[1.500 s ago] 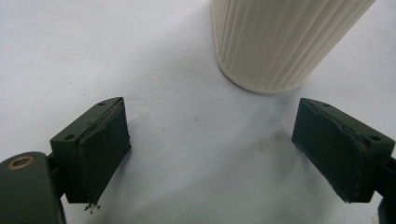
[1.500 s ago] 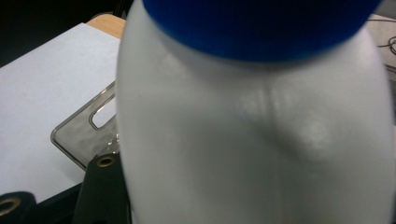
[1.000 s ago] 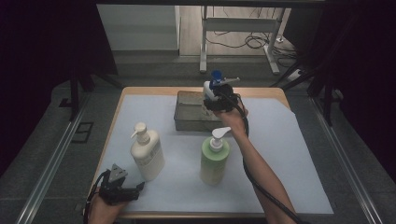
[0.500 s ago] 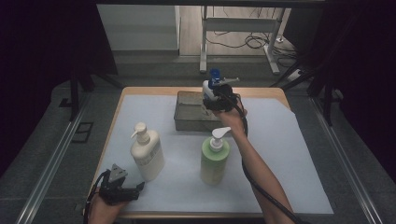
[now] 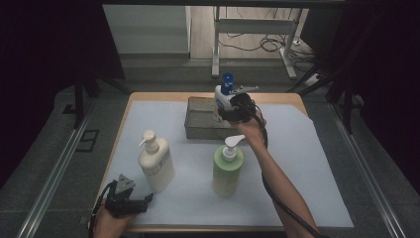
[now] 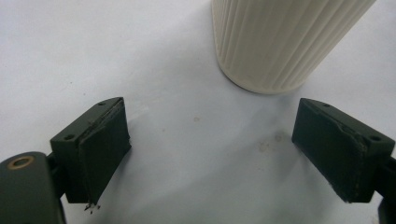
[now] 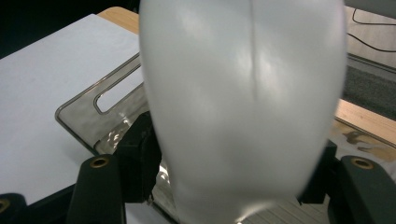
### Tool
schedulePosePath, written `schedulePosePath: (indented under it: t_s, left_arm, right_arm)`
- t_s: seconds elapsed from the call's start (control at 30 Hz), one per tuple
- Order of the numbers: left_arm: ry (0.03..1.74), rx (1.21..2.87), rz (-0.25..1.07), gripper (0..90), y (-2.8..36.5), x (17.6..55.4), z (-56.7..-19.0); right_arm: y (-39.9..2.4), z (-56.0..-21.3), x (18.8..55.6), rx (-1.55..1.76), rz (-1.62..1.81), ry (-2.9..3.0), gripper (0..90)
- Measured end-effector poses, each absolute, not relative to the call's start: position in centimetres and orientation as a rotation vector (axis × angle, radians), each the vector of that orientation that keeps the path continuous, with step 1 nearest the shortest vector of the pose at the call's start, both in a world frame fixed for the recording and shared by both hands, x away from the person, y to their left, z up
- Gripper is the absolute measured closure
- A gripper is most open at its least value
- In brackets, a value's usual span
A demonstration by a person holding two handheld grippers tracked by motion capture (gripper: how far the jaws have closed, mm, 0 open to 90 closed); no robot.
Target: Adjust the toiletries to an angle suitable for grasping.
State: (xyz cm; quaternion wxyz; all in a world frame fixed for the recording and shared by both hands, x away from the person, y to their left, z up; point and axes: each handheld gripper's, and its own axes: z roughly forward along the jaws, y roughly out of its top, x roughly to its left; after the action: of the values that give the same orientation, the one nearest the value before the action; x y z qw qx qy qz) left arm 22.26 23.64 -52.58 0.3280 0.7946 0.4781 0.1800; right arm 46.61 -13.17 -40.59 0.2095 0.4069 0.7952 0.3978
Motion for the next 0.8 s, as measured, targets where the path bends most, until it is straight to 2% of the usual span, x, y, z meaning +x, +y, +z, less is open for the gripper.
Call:
schedulePosePath:
  t_s: [0.37,0.8]
  left_arm:
    - [1.252,2.081,0.472,10.8,23.6,22.3,-52.6]
    - [1.254,2.079,0.475,10.8,23.6,22.2,-52.6]
  right_arm:
    - [-14.3,-40.8,45.2,1.103,1.116,2.231,37.2]
    - [-16.4,-41.1,43.6,1.11,1.147,2.265,42.3]
